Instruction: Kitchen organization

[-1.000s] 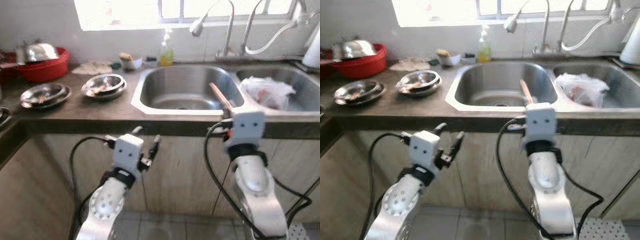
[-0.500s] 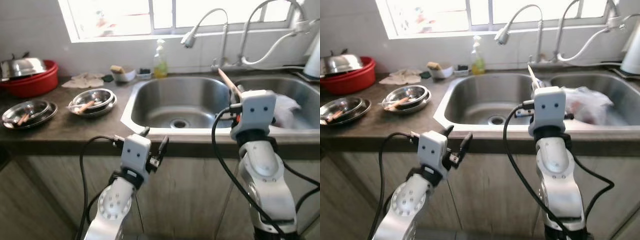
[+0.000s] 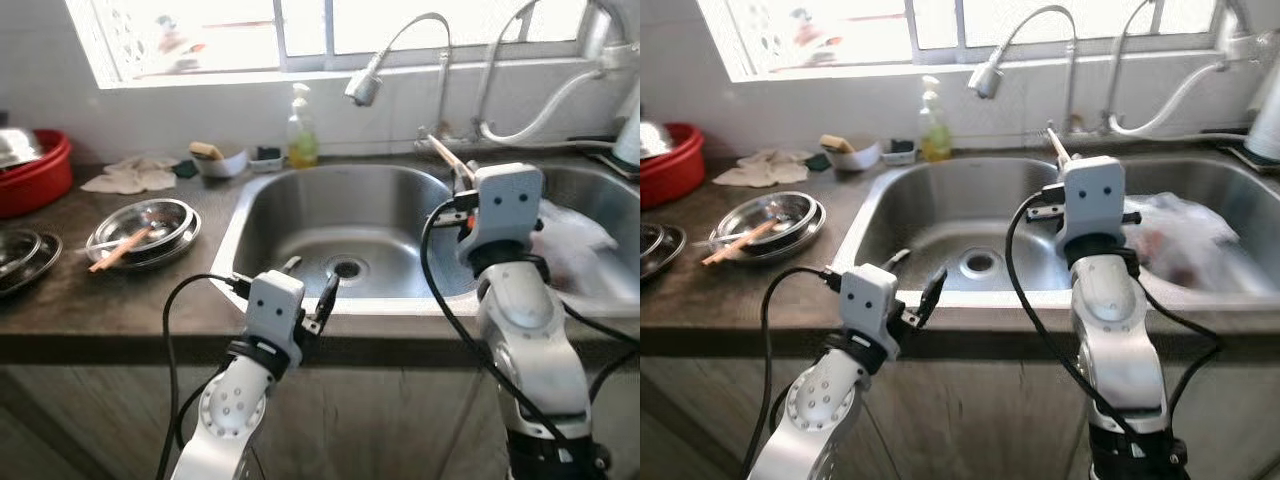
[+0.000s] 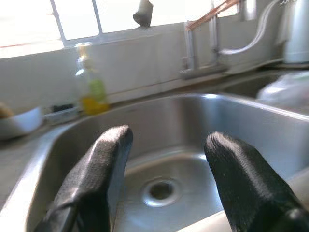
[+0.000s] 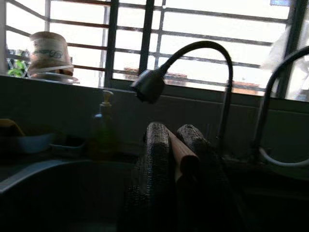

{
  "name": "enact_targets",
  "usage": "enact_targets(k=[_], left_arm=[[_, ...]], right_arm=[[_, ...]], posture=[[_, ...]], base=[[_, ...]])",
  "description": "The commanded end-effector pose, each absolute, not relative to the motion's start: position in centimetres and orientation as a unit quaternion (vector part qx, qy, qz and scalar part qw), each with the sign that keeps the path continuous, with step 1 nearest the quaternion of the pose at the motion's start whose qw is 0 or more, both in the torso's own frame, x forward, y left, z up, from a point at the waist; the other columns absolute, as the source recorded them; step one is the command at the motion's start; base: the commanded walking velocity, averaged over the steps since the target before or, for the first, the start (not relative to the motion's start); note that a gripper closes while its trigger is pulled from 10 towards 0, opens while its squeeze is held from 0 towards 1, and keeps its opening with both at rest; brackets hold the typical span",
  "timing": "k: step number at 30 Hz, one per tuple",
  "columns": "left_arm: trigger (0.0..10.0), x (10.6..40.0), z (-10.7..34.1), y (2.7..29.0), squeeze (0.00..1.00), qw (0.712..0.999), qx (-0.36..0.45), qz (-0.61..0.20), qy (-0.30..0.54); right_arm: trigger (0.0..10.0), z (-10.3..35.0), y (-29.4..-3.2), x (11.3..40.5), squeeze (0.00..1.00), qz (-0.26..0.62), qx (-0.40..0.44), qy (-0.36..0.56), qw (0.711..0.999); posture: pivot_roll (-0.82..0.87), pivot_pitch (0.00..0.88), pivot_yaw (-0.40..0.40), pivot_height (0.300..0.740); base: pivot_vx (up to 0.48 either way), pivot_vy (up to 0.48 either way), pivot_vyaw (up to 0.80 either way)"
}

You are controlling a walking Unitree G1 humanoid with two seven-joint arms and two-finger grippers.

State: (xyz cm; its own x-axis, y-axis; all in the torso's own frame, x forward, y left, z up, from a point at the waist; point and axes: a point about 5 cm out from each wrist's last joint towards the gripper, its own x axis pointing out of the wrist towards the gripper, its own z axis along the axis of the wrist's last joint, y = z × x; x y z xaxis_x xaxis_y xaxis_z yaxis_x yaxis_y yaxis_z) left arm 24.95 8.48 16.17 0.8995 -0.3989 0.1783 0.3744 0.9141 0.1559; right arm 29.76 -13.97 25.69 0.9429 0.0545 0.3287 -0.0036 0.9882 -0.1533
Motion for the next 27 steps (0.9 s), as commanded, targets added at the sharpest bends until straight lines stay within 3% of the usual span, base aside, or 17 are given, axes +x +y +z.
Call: enact_targets(k=[1, 16, 27], left_arm=[[10.0, 25.1, 16.1, 8.8, 0.00, 0.976, 0.060, -0.185, -0.100], [10.0, 24.4, 15.4, 8.4, 0.00, 0.976, 0.055, -0.191, -0.086], [10.0, 23.2, 15.1, 7.7, 0.00, 0.977, 0.046, -0.193, -0.078]], right_arm=[[10.0, 25.3, -13.9, 30.2, 0.00, 0.022, -0.076, -0.149, 0.986], [10.0, 21.4, -13.6, 34.9, 0.00, 0.041, -0.086, 0.007, 0.995], [10.0, 19.7, -15.1, 38.3, 0.00, 0.024, -0.107, 0.100, 0.989]], posture=[[0.11, 0.021, -0.002, 0.740], [0.10, 0.055, -0.012, 0.740], [0.12, 0.090, -0.038, 0.740]], base=[[0.000, 0.000, 0.00], [0.000, 0.000, 0.00], [0.000, 0.000, 0.00]])
